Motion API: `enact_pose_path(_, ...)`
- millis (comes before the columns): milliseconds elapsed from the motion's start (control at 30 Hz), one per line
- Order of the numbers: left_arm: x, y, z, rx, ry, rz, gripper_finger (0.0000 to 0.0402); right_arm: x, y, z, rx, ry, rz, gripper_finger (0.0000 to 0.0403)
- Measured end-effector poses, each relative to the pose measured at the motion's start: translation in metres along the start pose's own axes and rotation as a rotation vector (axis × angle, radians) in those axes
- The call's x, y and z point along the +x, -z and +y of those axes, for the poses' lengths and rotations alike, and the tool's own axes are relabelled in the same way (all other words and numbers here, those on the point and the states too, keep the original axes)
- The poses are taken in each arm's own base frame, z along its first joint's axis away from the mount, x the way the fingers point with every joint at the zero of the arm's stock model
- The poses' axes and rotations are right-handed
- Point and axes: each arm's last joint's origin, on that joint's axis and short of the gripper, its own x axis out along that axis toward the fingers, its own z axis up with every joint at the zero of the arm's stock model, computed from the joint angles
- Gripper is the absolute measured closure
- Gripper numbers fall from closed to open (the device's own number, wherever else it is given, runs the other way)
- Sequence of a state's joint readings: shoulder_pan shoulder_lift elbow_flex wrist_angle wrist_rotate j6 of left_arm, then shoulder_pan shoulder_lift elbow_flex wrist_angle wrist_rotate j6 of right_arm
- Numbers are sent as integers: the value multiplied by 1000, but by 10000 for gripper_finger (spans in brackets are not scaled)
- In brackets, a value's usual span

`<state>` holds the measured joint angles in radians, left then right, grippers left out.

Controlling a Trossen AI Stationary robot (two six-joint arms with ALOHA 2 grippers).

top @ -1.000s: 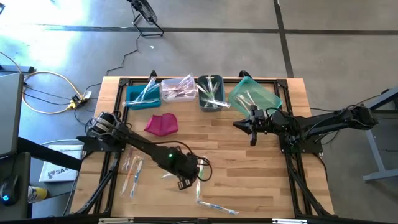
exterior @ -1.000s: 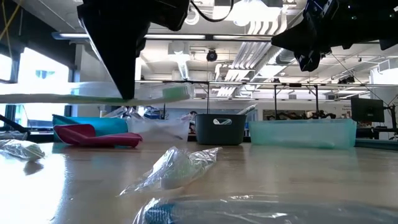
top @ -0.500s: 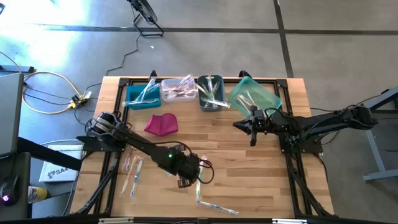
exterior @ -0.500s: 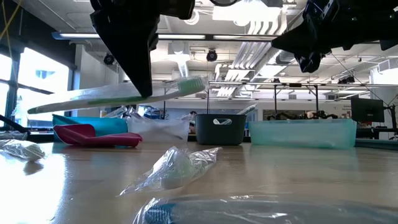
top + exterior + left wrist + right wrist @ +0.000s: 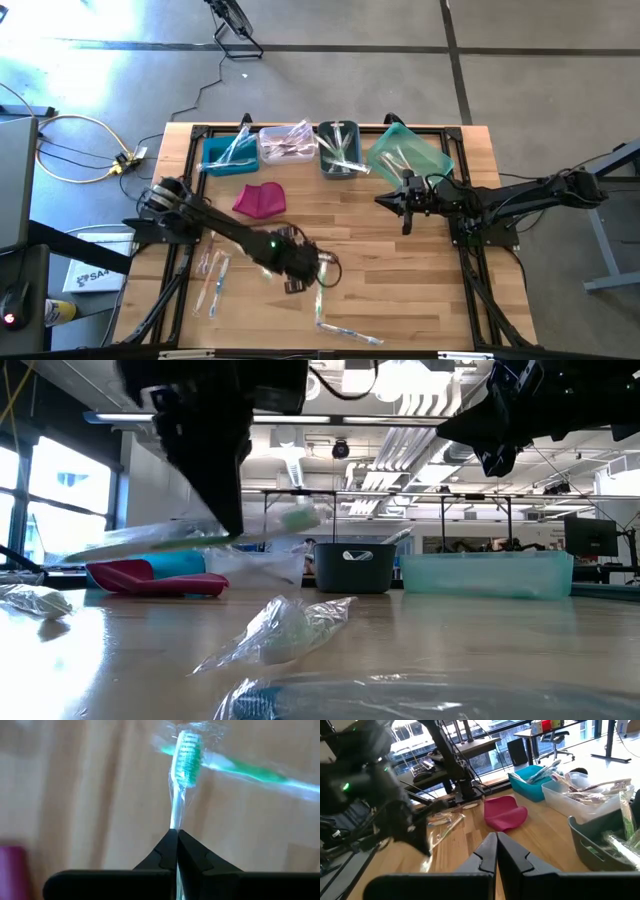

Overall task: Pick & Place Toothbrushes
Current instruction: Put the green toothbrush into the dark blue bin

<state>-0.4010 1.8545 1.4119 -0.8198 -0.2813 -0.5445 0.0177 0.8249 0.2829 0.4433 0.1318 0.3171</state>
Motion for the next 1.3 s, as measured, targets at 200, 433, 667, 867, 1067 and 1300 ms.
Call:
enact_pose_path(200, -8, -4, 34, 0, -3, -68, 401, 0, 0, 0, -8, 1, 4, 399)
enact_pose_path(433, -13, 6, 75, 5, -6, -134, 401, 0, 2, -1, -13, 7, 19, 399)
enact_pose_path(667, -12, 31, 120, -23, 61, -266, 401, 0, 2, -2, -12, 52, 13, 399)
enact_pose_path(867, -13, 44, 145, -8, 115, -467, 401, 0, 1, -4, -4, 122, -19, 399)
enact_pose_path(1067, -13, 38, 165, 20, 93, -724, 401, 0, -2, -4, 2, 152, -57, 399)
enact_pose_path(1300, -15, 32, 213, -12, 138, -878, 402, 0, -3, -4, 6, 148, -68, 399)
